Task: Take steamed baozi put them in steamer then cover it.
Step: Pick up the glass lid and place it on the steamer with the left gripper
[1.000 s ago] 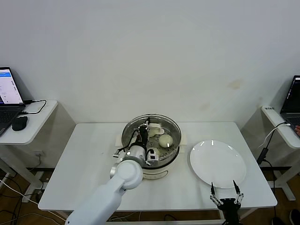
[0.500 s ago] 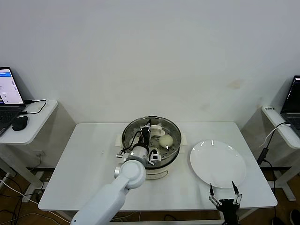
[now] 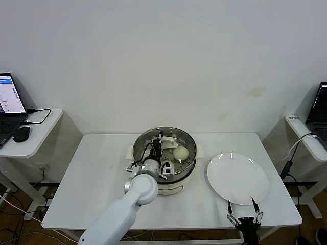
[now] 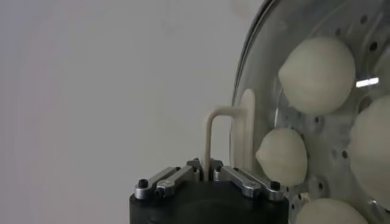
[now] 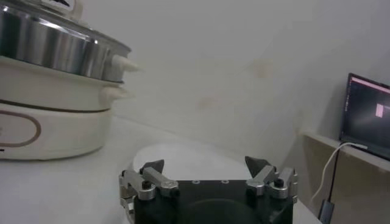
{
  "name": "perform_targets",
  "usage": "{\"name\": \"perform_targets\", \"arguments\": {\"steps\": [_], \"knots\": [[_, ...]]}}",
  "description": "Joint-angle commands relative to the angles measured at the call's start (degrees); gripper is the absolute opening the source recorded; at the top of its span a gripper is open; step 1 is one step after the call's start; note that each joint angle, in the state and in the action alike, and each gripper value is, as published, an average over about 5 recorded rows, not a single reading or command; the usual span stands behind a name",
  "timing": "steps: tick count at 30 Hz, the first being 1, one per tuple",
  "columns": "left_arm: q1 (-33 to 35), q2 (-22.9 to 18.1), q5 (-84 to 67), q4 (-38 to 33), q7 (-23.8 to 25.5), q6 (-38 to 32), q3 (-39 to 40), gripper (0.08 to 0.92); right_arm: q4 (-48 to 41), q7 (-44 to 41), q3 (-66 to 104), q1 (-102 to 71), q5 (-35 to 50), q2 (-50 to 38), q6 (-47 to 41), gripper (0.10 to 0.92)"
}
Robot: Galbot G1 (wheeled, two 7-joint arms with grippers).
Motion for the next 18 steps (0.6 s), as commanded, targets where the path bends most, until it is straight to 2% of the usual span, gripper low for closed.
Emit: {"name": "perform_targets", "arguments": {"steps": [1,5,11,18], "knots": [[0.48,-0.26,-0.08,-0.26,-0.28,0.05,-0.59,0.149,0.03,-0.01,-0.08,-0.07,-0.13,0.06,0.07,0.823],[1.09,0.00,-0.67,-2.09,-0.38,0.41,-0.79,0.182,-0.01,0.00,-0.15,-0.09,-0.30,0.11,0.06,0.823],[3.52,1.46,-2.27,-7.35,-0.96,0.69,-1.36,0.344,0.04,-0.02,-0.26,-0.18,-0.57,0.20,0.03,0.822],[11.86,6.27,-9.93,-18.22,-4.71,0.40,-3.45,0.552,0.08,0.00,-0.03,-0.53,-0.61,0.16,0.10,0.823]]}}
